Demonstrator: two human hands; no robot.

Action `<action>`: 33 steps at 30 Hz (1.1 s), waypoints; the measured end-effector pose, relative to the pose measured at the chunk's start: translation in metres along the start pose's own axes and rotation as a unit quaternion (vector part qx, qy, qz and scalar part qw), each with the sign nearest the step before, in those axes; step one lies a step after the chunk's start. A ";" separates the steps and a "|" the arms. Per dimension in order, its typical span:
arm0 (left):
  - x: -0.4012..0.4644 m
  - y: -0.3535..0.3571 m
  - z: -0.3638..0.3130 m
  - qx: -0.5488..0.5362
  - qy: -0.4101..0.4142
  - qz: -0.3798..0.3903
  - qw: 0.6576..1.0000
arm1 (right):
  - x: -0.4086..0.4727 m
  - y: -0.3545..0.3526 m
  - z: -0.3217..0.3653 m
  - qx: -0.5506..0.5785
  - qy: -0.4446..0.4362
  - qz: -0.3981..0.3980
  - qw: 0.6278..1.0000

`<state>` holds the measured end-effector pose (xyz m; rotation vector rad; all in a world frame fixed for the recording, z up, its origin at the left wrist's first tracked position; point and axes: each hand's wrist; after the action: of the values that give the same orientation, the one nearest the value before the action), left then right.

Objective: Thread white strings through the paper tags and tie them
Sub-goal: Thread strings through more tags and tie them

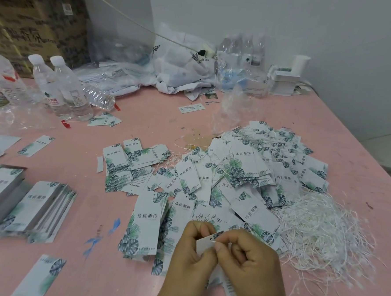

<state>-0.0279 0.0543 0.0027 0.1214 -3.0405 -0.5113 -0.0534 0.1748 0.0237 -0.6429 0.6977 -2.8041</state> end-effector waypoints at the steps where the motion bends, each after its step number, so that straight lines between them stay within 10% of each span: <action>1: 0.000 0.000 -0.001 -0.002 0.003 0.005 1.000 | 0.000 0.000 0.000 0.002 0.001 -0.003 1.000; 15: -0.006 0.003 -0.007 0.010 0.008 0.036 0.999 | 0.000 0.001 0.001 -0.018 0.014 -0.056 0.998; 22: 0.001 0.002 -0.009 -0.183 -0.071 0.018 0.980 | 0.001 -0.003 -0.002 -0.027 0.004 -0.070 0.997; 33: 0.002 -0.003 -0.002 -0.103 -0.066 -0.033 0.992 | -0.001 -0.003 0.002 0.027 -0.009 -0.017 0.999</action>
<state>-0.0296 0.0506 0.0038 0.1849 -3.0945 -0.8689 -0.0521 0.1767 0.0259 -0.6761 0.6117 -2.8333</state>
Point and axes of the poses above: each hand's wrist, its own x-axis towards the middle knuckle, its own y-axis out of the palm, z = x × y, and after that the axes turned 6 degrees about z, right-handed
